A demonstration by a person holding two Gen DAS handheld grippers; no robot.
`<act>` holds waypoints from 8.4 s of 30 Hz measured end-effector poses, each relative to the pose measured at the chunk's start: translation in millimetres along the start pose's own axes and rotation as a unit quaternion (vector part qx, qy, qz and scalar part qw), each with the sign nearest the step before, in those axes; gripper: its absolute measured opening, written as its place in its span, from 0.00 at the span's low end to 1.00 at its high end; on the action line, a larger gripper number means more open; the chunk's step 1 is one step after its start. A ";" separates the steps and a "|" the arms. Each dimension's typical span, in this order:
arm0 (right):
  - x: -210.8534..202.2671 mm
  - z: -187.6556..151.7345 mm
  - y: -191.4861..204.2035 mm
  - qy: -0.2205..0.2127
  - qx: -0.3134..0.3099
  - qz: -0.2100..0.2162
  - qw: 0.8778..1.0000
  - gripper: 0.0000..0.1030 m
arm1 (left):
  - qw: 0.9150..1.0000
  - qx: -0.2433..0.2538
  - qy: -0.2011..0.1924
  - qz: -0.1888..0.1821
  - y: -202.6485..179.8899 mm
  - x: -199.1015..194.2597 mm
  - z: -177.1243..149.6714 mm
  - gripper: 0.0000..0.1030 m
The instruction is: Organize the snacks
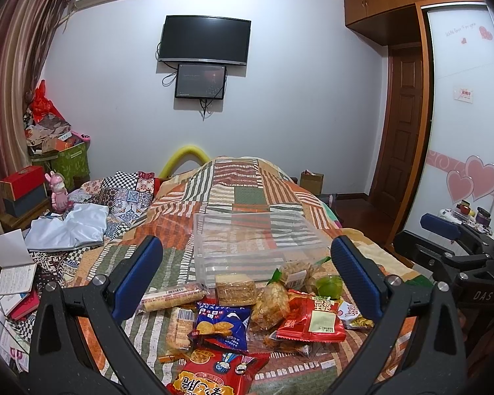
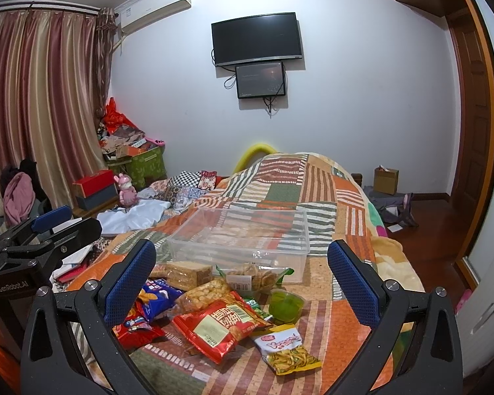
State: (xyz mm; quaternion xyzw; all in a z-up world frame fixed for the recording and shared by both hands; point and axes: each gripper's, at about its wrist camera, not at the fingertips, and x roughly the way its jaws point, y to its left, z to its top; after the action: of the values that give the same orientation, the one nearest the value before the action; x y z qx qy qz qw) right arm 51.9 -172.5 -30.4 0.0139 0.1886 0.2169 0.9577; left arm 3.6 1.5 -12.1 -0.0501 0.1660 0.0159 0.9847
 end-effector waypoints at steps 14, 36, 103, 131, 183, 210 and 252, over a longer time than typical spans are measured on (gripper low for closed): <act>0.0 0.0 -0.9 0.000 0.002 0.001 1.000 1.00 | 1.000 0.000 0.000 0.000 0.1 -0.3 0.0 1.00; 22.7 -10.8 -9.6 0.042 0.001 -0.011 0.999 1.00 | 0.998 -0.005 0.055 0.002 17.8 26.8 -10.7 1.00; 149.8 -78.1 -79.3 0.277 0.087 0.045 0.956 0.58 | 0.917 0.069 0.391 -0.040 129.7 246.2 -84.5 1.00; 144.5 -78.1 -79.2 0.275 0.099 0.060 0.954 0.42 | 0.930 0.063 0.360 -0.034 113.7 212.7 -88.0 0.40; 128.3 10.3 -65.3 0.159 0.063 0.094 0.981 0.42 | 0.969 0.018 0.245 -0.031 87.7 177.1 -6.9 0.32; 216.9 12.3 -70.2 0.214 0.066 0.079 0.971 0.42 | 0.965 -0.001 0.250 -0.073 58.8 266.3 19.4 0.22; 216.7 6.5 -52.4 0.240 0.014 0.066 0.968 0.55 | 0.957 0.034 0.281 -0.059 42.4 271.7 3.1 0.55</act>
State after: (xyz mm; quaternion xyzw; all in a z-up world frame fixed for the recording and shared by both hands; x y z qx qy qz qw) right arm 256.7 -128.4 -107.1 -0.0126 0.4147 0.2737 0.8677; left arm 259.2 48.0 -102.4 -0.0287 0.4336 -0.0631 0.8985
